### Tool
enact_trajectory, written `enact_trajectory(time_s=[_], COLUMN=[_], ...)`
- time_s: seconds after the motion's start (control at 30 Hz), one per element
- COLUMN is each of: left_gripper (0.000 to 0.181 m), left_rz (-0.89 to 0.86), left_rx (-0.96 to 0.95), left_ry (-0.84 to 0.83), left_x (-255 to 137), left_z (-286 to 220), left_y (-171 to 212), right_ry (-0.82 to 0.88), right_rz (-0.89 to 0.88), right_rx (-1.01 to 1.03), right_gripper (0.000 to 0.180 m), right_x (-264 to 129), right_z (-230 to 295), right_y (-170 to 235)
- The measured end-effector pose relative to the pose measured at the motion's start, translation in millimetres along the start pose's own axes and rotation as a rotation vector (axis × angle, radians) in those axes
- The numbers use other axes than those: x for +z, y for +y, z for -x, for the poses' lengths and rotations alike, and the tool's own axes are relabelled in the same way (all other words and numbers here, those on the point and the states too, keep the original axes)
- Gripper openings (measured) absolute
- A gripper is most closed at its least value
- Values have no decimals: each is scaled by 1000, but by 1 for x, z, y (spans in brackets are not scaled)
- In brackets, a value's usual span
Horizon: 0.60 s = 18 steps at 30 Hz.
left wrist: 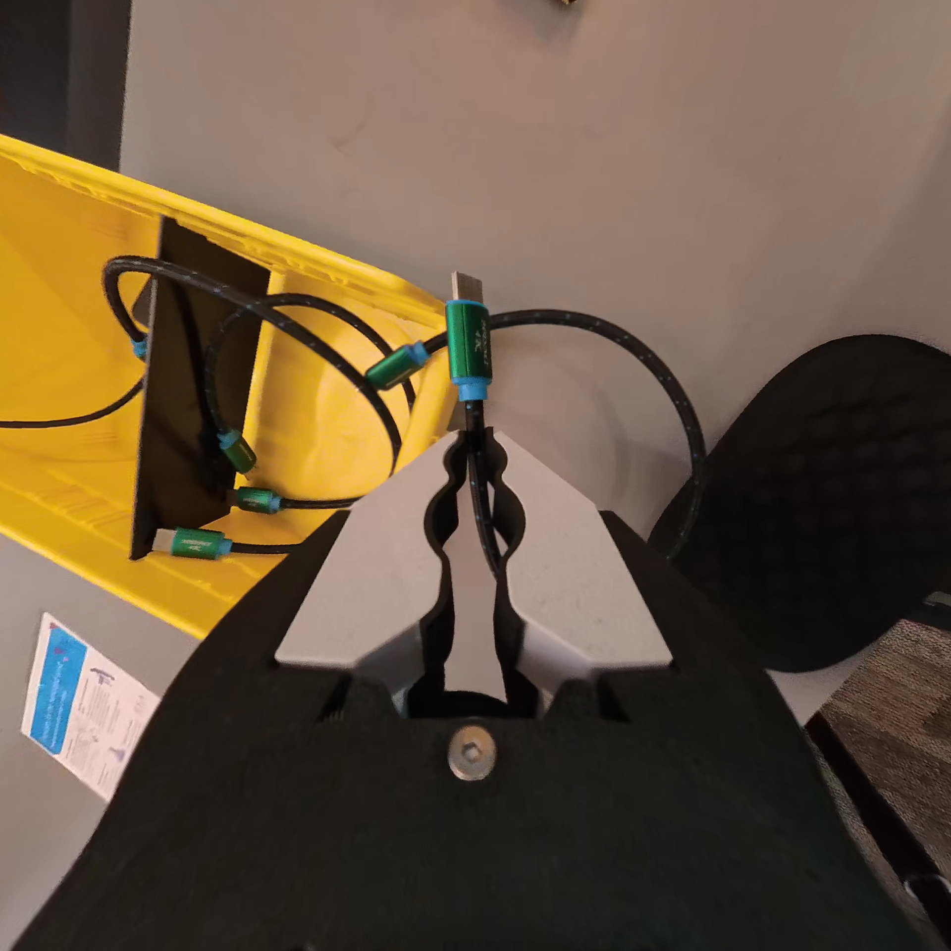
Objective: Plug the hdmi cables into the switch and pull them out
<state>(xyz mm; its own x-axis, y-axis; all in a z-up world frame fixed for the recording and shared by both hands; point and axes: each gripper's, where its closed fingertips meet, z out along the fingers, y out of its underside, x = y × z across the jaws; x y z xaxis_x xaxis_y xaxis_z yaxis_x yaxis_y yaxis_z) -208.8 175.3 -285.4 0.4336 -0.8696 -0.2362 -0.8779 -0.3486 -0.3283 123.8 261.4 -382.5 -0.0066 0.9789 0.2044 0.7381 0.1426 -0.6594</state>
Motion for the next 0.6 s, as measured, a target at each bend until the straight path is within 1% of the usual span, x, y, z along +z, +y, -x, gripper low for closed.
enact_trajectory(time_s=[0.2, 0.37, 0.5, 0.6], left_gripper=[4, 4, 4, 4], left_rz=[-133, -250, -242, -272], left_rx=[-24, -15, 26, 64], left_ry=[-10, -9, 1, 42], left_x=[-35, -70, -73, -68], left_z=[14, 17, 9, -6], left_y=[-21, -44, -57, -75], right_ry=[-1, -3, -2, -1], right_rz=[-2, -4, -3, -1], right_rx=[3, 5, 4, 3], right_gripper=[45, 45, 45, 46], right_x=[0, 0, 0, 0], right_z=[0, 0, 0, 0], right_y=[0, 0, 0, 0])
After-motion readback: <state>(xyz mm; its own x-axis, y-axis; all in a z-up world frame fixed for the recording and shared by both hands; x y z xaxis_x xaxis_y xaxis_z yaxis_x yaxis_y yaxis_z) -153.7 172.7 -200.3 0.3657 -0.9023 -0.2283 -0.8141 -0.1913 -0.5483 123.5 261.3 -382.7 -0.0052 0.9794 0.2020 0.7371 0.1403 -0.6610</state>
